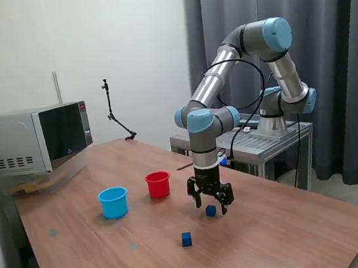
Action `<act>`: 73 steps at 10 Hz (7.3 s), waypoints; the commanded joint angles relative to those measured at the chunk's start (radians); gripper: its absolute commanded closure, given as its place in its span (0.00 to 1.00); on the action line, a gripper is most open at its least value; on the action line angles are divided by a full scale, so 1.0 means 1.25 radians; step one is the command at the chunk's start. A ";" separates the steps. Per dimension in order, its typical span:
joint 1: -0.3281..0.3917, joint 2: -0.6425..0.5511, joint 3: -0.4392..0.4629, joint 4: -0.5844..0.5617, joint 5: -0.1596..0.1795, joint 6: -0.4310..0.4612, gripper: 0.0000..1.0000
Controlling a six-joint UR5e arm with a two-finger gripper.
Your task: Place red objects in the red bin, and blue objects in the blue bin.
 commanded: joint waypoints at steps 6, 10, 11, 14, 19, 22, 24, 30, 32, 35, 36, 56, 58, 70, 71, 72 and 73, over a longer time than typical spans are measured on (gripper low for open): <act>0.000 -0.001 0.001 0.001 0.002 0.000 0.00; 0.000 -0.001 0.001 0.002 0.003 0.000 1.00; 0.000 -0.001 0.001 0.002 0.003 0.000 1.00; 0.000 -0.001 0.001 0.002 0.002 0.000 1.00; -0.002 -0.043 -0.025 0.002 -0.003 -0.001 1.00; -0.012 -0.087 -0.059 0.006 -0.026 -0.007 1.00; -0.028 -0.113 -0.073 0.006 -0.037 -0.001 1.00; -0.092 -0.111 -0.175 0.032 -0.037 0.006 1.00; -0.118 -0.109 -0.178 0.032 -0.034 0.007 1.00; -0.153 -0.096 -0.191 0.033 -0.033 0.010 1.00; -0.169 -0.092 -0.192 0.034 -0.030 0.010 1.00; -0.228 0.081 -0.381 0.123 0.001 0.026 1.00; -0.228 0.097 -0.384 0.126 0.003 0.027 1.00; -0.250 0.121 -0.416 0.121 0.013 0.025 1.00; -0.250 0.124 -0.419 0.123 0.026 0.021 1.00; -0.250 0.125 -0.421 0.123 0.036 0.020 1.00; -0.249 0.125 -0.422 0.123 0.036 0.018 1.00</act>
